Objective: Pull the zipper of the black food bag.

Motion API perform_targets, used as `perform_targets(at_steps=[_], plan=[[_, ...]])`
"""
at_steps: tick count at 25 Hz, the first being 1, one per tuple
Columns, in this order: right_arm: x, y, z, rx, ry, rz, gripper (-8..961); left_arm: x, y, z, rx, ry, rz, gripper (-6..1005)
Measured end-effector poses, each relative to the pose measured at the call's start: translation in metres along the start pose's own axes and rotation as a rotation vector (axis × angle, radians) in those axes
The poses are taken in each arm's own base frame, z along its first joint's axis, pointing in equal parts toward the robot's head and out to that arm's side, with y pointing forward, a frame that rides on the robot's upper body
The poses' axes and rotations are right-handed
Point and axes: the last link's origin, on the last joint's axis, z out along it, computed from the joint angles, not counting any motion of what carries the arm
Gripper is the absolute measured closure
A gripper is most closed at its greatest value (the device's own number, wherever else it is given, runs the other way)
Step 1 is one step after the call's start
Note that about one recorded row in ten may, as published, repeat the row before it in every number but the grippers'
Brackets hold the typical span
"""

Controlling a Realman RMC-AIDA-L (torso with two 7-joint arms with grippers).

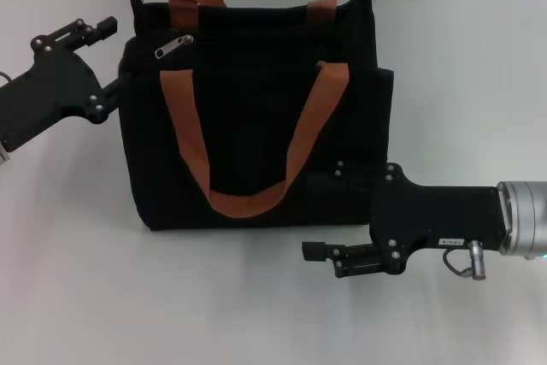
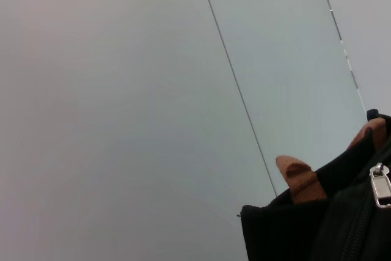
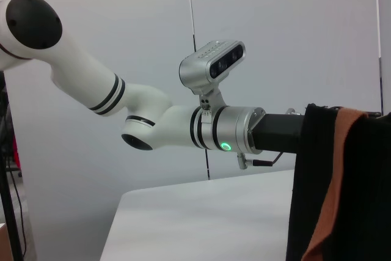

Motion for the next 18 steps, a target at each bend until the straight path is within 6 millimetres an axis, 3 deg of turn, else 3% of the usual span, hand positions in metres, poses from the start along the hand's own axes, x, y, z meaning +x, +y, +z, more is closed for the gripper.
perform_targets(at_steps=[4, 11, 15, 18], plan=[[-0.001, 0.0, 0.001, -0.009, -0.006, -0.002, 243, -0.001, 0.001, 0.0, -0.003, 0.0, 0.016, 414], [-0.007, 0.003, 0.004, -0.043, -0.031, 0.0, 251, -0.001, 0.004, 0.001, -0.009, 0.0, 0.042, 727], [-0.024, 0.005, 0.008, -0.092, -0.123, 0.021, 256, 0.0, 0.005, 0.001, -0.01, 0.011, 0.036, 912], [-0.041, 0.002, 0.009, -0.11, -0.215, 0.097, 260, 0.001, 0.006, 0.0, -0.011, 0.022, 0.033, 936]])
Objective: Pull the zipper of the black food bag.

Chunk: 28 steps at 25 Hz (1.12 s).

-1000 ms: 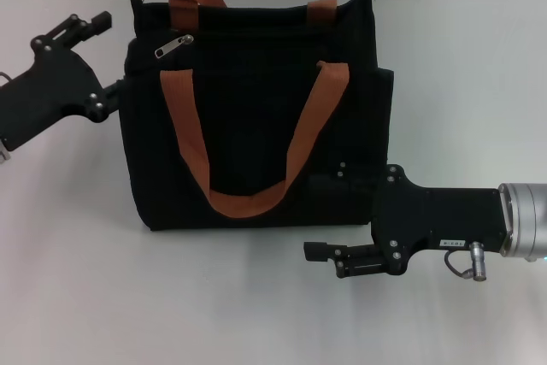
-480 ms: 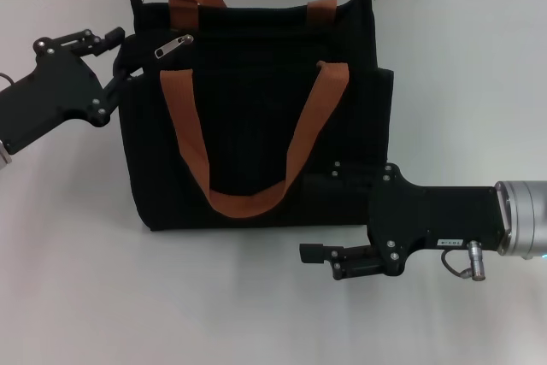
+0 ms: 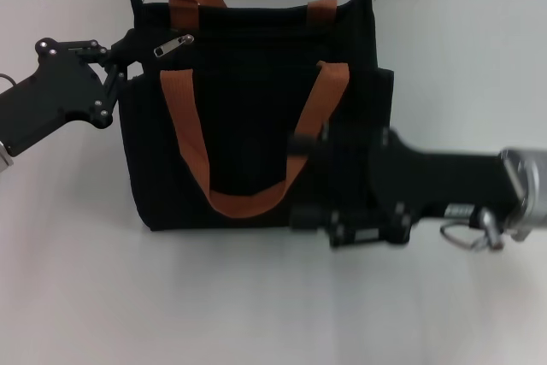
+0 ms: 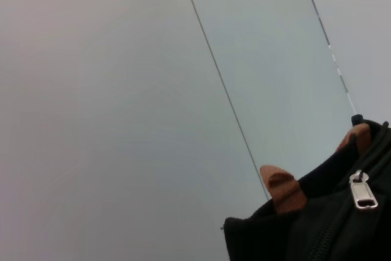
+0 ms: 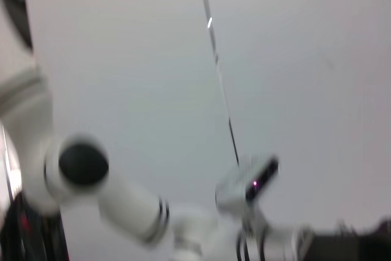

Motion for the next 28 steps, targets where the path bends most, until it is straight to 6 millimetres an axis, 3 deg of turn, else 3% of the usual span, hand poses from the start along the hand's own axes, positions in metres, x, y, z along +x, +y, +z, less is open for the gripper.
perform_targets(at_steps=[3, 9, 13, 18, 28], plan=[[-0.027, -0.007, 0.005, -0.036, -0.109, 0.146, 263, 0.002, 0.0, -0.001, 0.005, 0.013, -0.001, 960], [-0.053, -0.02, 0.013, -0.057, -0.146, 0.329, 270, 0.007, -0.003, -0.007, 0.042, 0.061, -0.01, 976], [-0.07, -0.041, 0.035, -0.05, -0.094, 0.48, 275, 0.011, -0.003, -0.01, 0.049, 0.09, 0.0, 975], [-0.075, -0.064, 0.057, 0.027, -0.003, 0.612, 281, 0.013, -0.001, -0.011, 0.057, 0.11, 0.033, 975], [-0.076, -0.081, 0.078, 0.112, 0.145, 0.735, 293, 0.019, 0.004, -0.015, 0.045, 0.159, 0.028, 974]])
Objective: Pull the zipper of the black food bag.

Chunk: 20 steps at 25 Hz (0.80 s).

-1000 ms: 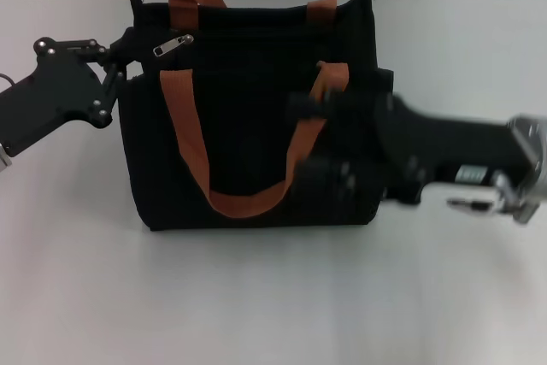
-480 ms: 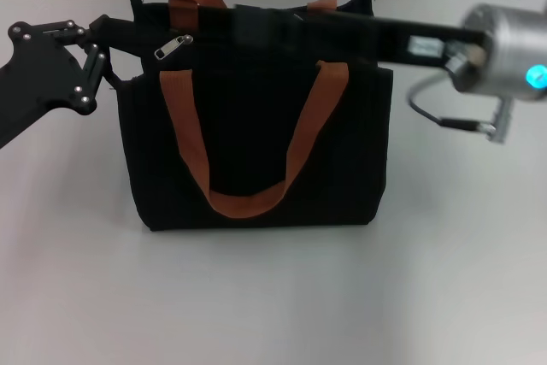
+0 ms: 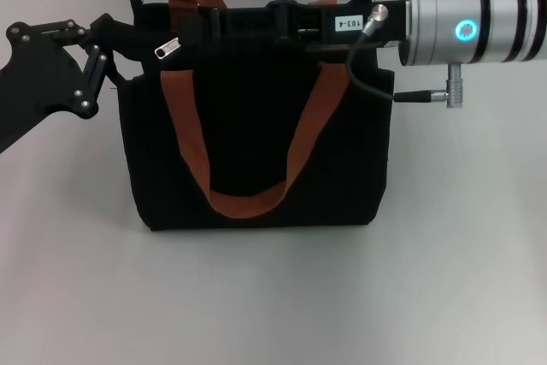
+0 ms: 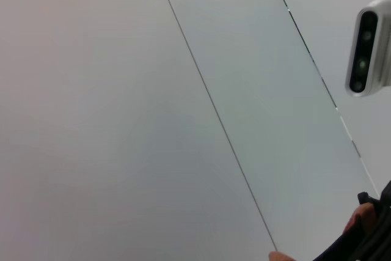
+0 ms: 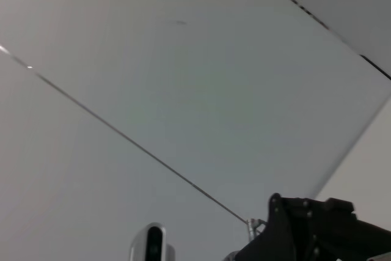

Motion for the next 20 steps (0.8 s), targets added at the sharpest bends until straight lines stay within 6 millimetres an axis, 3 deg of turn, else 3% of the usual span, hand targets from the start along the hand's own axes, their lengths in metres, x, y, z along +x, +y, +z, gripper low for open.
perform_targets(at_steps=[5, 15, 20], plan=[[-0.007, -0.004, -0.001, 0.036, -0.023, 0.043, 299, 0.001, 0.001, 0.0, 0.003, 0.01, 0.016, 974], [-0.012, -0.008, 0.001, 0.081, -0.022, 0.078, 542, 0.001, 0.003, 0.001, 0.003, 0.018, 0.019, 973], [-0.011, -0.009, 0.003, 0.098, 0.002, 0.088, 618, 0.001, 0.004, 0.002, 0.002, 0.02, 0.014, 973]])
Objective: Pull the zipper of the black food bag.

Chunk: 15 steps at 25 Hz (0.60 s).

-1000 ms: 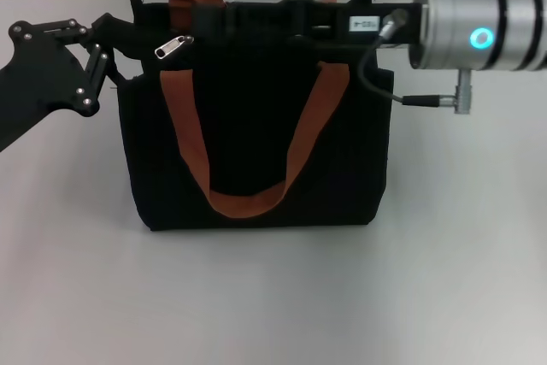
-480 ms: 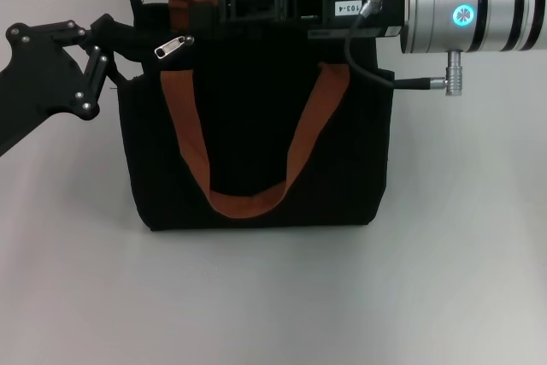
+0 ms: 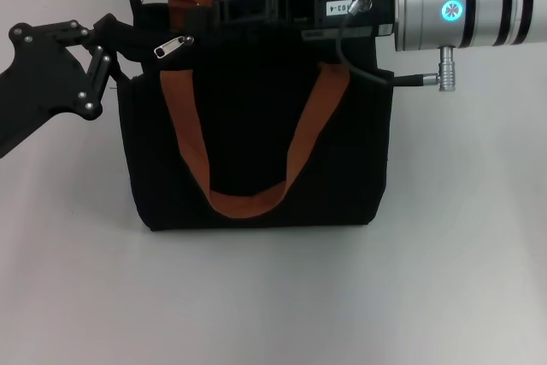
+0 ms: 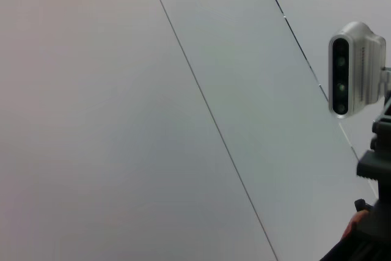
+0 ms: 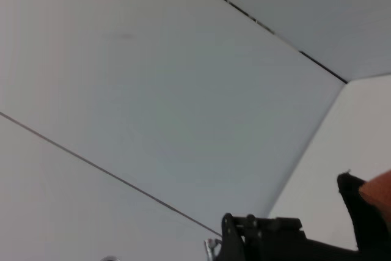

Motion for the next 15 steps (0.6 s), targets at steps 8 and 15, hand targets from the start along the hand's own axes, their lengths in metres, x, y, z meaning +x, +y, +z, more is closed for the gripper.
perform_targets(at_steps=[8, 15], plan=[[0.0, -0.003, 0.006, 0.027, 0.004, 0.017, 456, 0.003, 0.005, 0.0, -0.006, 0.034, 0.021, 973], [-0.002, -0.002, 0.016, 0.059, 0.031, 0.033, 449, 0.006, 0.004, 0.002, -0.007, 0.051, 0.024, 972]])
